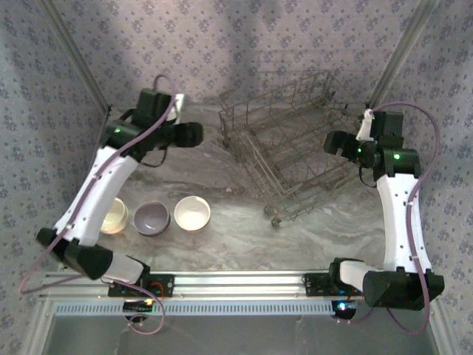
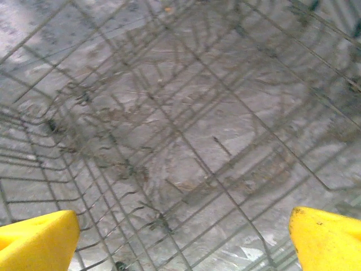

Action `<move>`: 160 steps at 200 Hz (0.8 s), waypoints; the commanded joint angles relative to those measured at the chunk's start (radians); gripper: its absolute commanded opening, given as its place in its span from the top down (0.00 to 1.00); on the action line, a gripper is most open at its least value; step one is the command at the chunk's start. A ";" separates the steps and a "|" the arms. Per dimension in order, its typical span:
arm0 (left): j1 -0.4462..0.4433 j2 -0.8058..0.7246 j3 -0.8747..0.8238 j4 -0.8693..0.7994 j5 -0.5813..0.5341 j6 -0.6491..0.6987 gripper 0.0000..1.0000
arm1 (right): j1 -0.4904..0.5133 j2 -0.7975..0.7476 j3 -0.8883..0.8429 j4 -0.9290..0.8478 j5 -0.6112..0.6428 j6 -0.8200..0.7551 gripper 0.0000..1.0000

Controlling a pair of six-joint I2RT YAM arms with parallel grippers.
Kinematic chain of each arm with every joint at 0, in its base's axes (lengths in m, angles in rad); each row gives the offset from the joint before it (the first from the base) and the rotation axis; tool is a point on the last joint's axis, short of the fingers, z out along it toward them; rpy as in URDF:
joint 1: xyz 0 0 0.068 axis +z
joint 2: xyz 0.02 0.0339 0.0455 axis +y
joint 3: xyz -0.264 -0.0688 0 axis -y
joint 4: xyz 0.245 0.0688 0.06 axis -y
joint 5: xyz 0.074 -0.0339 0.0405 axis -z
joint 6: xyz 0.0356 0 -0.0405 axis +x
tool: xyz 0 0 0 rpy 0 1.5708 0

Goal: Load the bowls into the dish rack

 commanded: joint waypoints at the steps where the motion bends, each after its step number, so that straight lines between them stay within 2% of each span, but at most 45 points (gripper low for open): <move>1: 0.053 -0.045 -0.119 -0.174 -0.009 0.114 0.32 | 0.052 0.044 0.062 -0.047 -0.016 -0.051 0.04; 40: 0.097 -0.055 -0.381 -0.180 0.014 0.109 0.36 | 0.126 0.107 0.126 -0.040 -0.010 -0.053 0.08; 65: 0.100 -0.045 -0.481 -0.131 0.043 0.095 0.39 | 0.182 0.138 0.171 -0.043 -0.005 -0.078 0.13; 118: 0.104 0.067 -0.564 -0.059 0.109 0.095 0.44 | 0.303 0.181 0.206 -0.036 0.005 -0.142 0.25; 160: 0.093 0.115 -0.567 -0.046 0.103 0.084 0.49 | 0.322 0.204 0.200 -0.035 0.011 -0.153 0.29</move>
